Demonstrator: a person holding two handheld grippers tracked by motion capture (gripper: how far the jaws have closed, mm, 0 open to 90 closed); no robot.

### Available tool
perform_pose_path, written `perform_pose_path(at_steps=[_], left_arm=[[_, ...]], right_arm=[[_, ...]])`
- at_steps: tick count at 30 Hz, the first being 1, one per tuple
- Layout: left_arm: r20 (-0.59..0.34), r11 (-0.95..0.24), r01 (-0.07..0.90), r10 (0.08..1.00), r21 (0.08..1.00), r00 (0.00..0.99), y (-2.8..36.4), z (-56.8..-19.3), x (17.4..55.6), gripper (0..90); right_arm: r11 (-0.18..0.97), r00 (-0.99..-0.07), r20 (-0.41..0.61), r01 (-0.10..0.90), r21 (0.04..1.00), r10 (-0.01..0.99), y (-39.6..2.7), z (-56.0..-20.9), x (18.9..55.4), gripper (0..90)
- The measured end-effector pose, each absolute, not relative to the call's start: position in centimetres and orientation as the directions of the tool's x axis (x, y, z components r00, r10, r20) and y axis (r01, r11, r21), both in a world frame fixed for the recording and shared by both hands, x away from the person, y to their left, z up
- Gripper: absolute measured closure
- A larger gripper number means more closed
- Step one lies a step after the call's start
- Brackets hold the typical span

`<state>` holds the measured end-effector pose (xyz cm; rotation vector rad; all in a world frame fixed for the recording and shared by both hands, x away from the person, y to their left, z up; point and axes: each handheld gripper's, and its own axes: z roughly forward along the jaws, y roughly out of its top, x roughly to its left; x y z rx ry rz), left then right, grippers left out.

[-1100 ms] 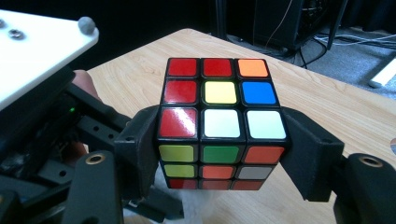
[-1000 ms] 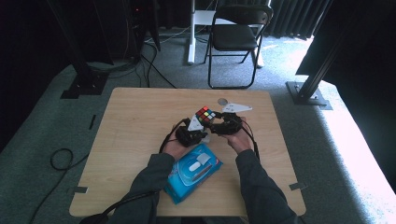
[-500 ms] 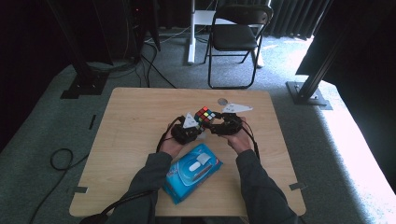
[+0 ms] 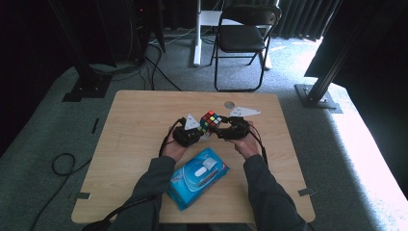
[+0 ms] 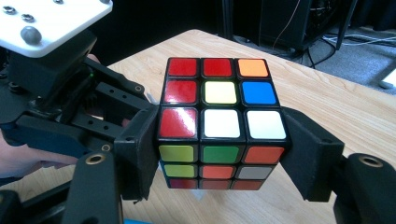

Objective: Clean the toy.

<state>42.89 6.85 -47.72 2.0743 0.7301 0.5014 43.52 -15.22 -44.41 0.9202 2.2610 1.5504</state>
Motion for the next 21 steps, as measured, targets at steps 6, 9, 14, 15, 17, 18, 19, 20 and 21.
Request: perform_pose_path(at_steps=[6, 9, 14, 15, 17, 18, 19, 20, 21], left_arm=[[0.081, -0.46, 0.305, 0.649, 0.834, 0.756, 6.8, -47.7, 42.8, 82.1], [0.084, -0.465, 0.292, 0.634, 0.836, 0.769, 6.5, -47.8, 42.7, 81.9], [0.093, -0.48, 0.271, 0.608, 0.834, 0.789, 6.2, -47.7, 42.4, 81.8], [0.093, -0.481, 0.269, 0.604, 0.834, 0.792, 6.2, -47.7, 42.4, 81.8], [0.096, -0.487, 0.263, 0.597, 0.833, 0.797, 6.1, -47.7, 42.3, 81.8], [0.097, -0.488, 0.261, 0.593, 0.833, 0.799, 6.0, -47.8, 42.2, 81.7], [0.098, -0.491, 0.258, 0.588, 0.832, 0.803, 6.0, -47.8, 42.2, 81.7], [0.096, -0.491, 0.257, 0.584, 0.832, 0.806, 5.9, -47.8, 42.1, 81.7], [0.1, -0.497, 0.252, 0.578, 0.831, 0.81, 5.9, -47.8, 42.1, 81.7]], right_arm=[[0.228, -0.77, 0.147, 0.358, 0.905, 0.621, -15.2, -44.3, 43.6, 34.5], [0.227, -0.77, 0.148, 0.357, 0.906, 0.621, -15.2, -44.3, 43.6, 34.5], [0.221, -0.768, 0.154, 0.36, 0.906, 0.621, -15.2, -44.2, 43.6, 34.5], [0.222, -0.768, 0.153, 0.36, 0.906, 0.621, -15.2, -44.2, 43.6, 34.5], [0.22, -0.768, 0.154, 0.36, 0.907, 0.621, -15.1, -44.2, 43.7, 34.5], [0.218, -0.767, 0.155, 0.361, 0.907, 0.622, -15.1, -44.2, 43.7, 34.5], [0.218, -0.767, 0.155, 0.36, 0.907, 0.623, -15.1, -44.2, 43.7, 34.5], [0.217, -0.766, 0.155, 0.36, 0.907, 0.623, -15.1, -44.3, 43.7, 34.5], [0.216, -0.767, 0.157, 0.361, 0.907, 0.623, -15.1, -44.3, 43.8, 34.5]])
